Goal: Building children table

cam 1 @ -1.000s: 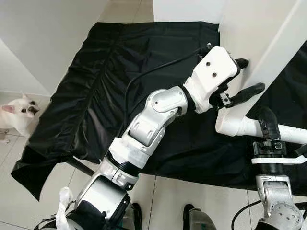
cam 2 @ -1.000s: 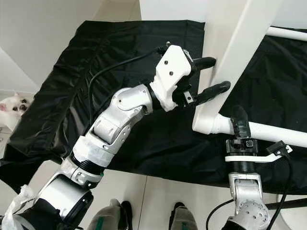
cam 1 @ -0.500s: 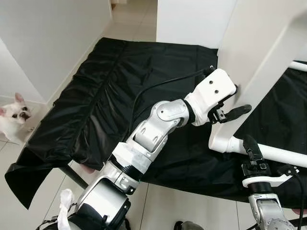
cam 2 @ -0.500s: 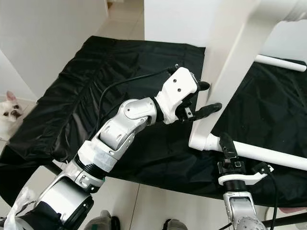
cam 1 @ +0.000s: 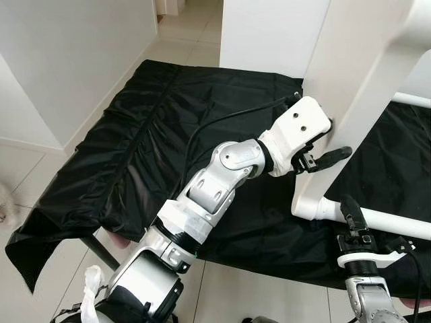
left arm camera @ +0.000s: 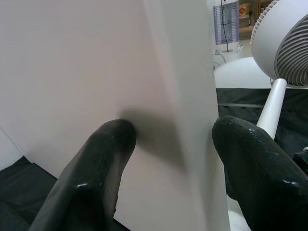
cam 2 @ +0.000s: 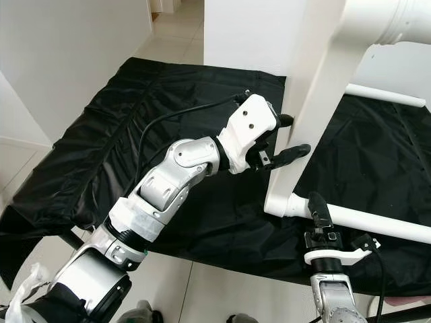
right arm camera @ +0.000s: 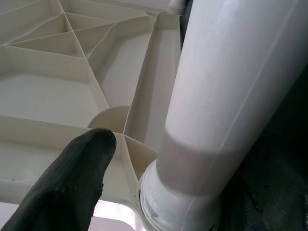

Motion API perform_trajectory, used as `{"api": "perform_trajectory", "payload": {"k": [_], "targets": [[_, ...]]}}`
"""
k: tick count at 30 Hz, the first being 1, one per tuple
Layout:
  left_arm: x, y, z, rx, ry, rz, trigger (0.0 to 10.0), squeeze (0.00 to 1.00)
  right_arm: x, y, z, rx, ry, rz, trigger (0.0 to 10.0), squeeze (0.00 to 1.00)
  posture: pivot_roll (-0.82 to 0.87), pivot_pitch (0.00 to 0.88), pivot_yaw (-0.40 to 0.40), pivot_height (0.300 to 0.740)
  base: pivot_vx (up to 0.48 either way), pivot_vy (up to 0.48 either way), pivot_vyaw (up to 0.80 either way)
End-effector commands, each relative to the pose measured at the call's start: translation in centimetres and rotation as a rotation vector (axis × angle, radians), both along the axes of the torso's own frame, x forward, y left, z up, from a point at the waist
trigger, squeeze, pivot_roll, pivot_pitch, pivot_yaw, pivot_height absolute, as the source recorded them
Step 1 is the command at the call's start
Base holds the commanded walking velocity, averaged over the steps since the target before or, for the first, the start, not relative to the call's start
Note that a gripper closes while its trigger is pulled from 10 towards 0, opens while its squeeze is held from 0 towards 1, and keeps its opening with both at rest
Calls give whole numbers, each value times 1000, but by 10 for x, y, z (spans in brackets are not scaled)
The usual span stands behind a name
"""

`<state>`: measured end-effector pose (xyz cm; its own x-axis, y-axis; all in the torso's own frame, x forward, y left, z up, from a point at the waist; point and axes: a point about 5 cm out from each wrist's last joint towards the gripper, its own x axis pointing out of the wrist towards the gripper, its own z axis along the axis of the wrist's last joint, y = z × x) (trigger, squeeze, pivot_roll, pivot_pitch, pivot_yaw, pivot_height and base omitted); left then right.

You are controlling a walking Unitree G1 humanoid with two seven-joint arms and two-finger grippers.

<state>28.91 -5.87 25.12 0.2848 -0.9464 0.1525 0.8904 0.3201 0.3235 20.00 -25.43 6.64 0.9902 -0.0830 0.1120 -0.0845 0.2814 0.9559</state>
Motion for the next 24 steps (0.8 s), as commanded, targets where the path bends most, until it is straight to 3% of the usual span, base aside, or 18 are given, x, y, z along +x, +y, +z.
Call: {"api": "perform_trajectory", "payload": {"k": [1, 24], "targets": [[3, 0, 2, -15, 3, 54, 10000, 0, -130, 82, -26, 220, 119, -43, 10000, 0, 30, 154, 116, 740, 0, 0, 0], [3, 0, 2, -15, 3, 54, 10000, 0, -130, 82, -26, 220, 119, -43, 10000, 0, 30, 154, 116, 740, 0, 0, 0]]}}
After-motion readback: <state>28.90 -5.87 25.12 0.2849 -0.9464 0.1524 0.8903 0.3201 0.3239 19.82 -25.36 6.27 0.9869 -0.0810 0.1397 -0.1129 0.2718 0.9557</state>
